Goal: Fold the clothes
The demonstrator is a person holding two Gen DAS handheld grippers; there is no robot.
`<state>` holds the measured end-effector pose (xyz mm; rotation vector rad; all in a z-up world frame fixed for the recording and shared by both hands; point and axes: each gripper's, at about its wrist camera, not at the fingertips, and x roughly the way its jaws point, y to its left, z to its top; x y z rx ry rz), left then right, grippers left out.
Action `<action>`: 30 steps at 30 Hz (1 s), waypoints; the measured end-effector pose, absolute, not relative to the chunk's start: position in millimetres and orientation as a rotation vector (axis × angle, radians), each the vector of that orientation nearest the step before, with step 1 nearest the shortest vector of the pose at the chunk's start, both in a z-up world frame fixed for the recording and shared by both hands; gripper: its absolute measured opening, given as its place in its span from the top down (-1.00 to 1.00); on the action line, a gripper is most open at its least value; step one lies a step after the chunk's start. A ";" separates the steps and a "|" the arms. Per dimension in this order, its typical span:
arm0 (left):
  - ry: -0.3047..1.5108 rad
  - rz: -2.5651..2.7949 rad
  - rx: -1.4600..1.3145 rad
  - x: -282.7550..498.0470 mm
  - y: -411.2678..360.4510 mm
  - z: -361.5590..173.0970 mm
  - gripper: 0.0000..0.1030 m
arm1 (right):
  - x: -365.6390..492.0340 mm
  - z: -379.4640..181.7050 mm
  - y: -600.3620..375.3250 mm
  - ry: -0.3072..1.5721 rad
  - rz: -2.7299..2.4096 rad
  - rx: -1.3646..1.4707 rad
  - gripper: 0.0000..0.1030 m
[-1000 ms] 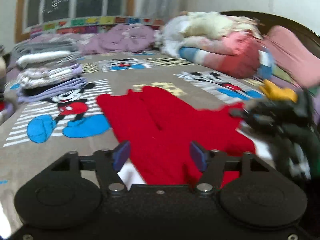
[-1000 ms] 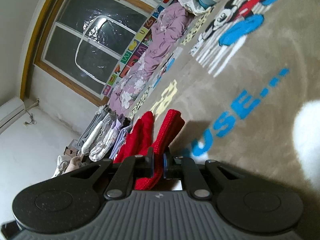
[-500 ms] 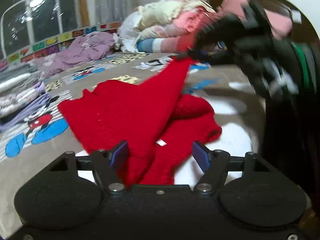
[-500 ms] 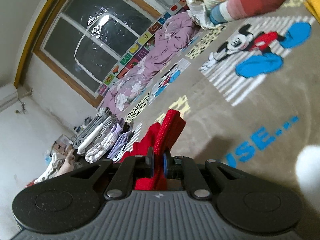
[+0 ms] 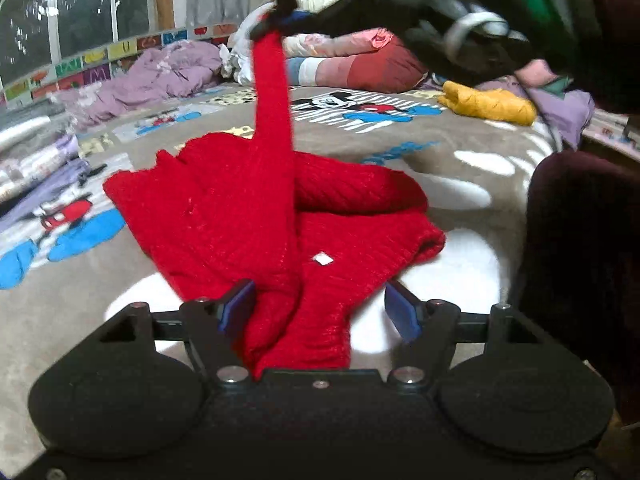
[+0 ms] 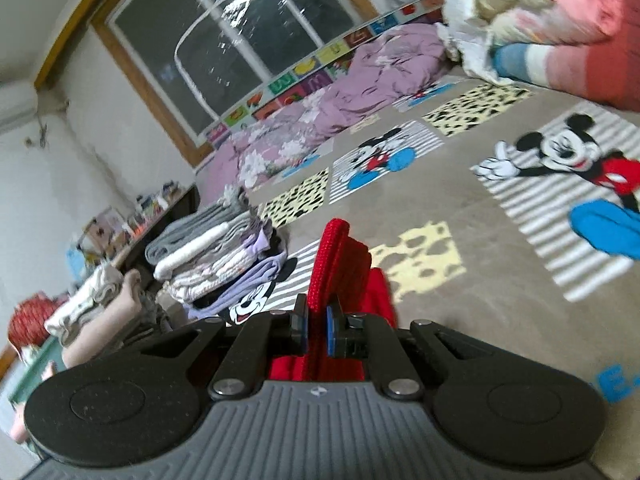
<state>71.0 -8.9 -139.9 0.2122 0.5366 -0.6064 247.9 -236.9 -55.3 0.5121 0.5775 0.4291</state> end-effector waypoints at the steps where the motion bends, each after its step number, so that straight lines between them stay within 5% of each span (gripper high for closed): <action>1: 0.543 -0.614 0.198 72.2 -7.2 -139.2 -0.37 | 252.0 -52.4 -226.7 0.585 0.432 0.490 0.80; 30: 0.703 -0.799 -0.282 110.6 50.5 -133.8 -0.49 | 333.5 -91.4 -39.8 0.804 0.477 0.027 0.81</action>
